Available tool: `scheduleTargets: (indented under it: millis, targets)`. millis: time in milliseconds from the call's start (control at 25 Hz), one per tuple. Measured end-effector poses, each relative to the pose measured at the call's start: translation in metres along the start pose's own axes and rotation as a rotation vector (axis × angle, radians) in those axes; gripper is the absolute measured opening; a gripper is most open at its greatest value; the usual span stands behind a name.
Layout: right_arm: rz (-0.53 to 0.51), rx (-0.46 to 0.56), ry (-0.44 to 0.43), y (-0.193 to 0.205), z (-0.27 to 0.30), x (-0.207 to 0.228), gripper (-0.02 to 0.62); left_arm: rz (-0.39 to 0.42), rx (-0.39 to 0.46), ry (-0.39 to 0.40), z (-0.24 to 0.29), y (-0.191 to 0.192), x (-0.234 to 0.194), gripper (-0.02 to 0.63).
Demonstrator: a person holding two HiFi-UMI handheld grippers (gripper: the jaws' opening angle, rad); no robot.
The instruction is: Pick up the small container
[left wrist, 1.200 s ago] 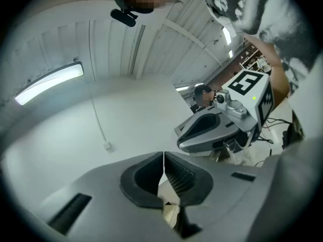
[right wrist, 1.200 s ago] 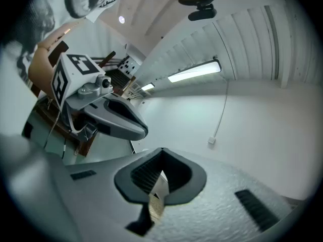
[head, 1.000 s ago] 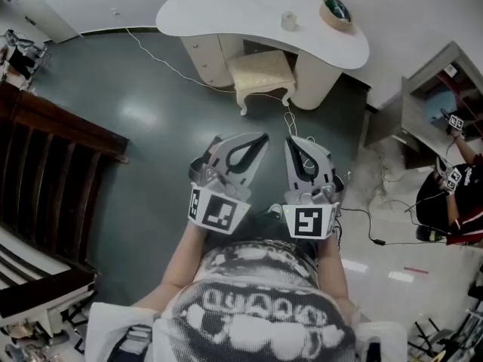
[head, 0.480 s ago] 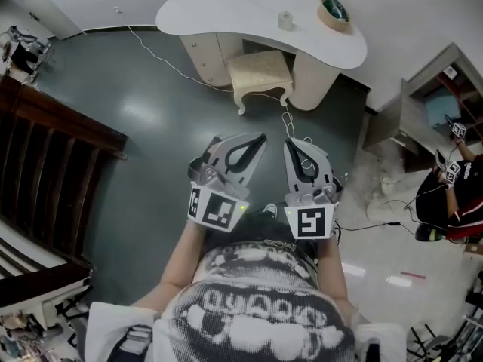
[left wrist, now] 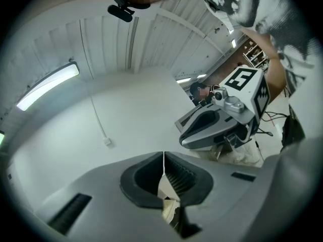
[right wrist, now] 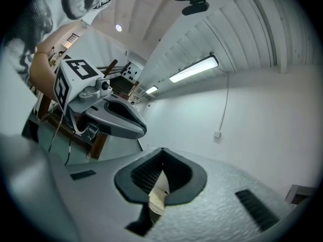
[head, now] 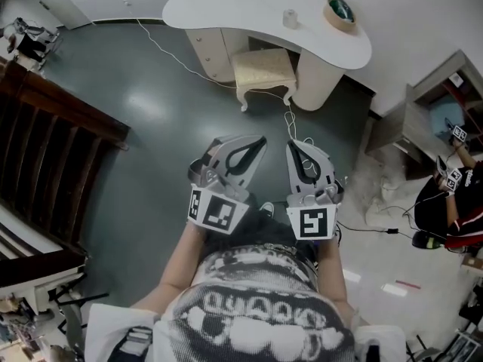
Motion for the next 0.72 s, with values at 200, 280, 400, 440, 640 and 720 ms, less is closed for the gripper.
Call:
scheduleTargets:
  millis: [200, 280, 400, 440, 640, 720]
  targets:
    - [0.023, -0.012, -0.015, 0.006, 0.005, -0.001, 0.002, 0.003, -0.023, 0.006, 0.002, 0.003, -0.003, 0.006]
    - [0.029, -0.002, -0.013, 0.008, 0.012, 0.002, 0.002, 0.004, -0.024, 0.008, 0.005, 0.004, -0.007, 0.006]
    - [0.033, -0.006, -0.017, 0.013, 0.025, 0.005, 0.002, 0.008, -0.024, 0.018, 0.014, 0.009, -0.015, 0.006]
    - [0.031, -0.010, -0.019, 0.014, 0.029, 0.006, 0.002, 0.010, -0.024, 0.022, 0.018, 0.011, -0.019, 0.006]
    - [0.037, -0.016, -0.010, 0.026, 0.063, 0.013, 0.002, 0.022, -0.021, 0.038, 0.040, 0.028, -0.044, 0.006]
    - [0.036, -0.025, -0.013, 0.030, 0.082, 0.016, 0.002, 0.018, -0.021, 0.045, 0.049, 0.037, -0.060, 0.006]
Point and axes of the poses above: the fingertips, and each gripper's own axes: z forward along the fingers, x to its right, y out of its underside, the point moved 10 cm from there along -z, backward along the fingers, and after that the axes turned 9 degrees about -z, right-handed, at the moved point
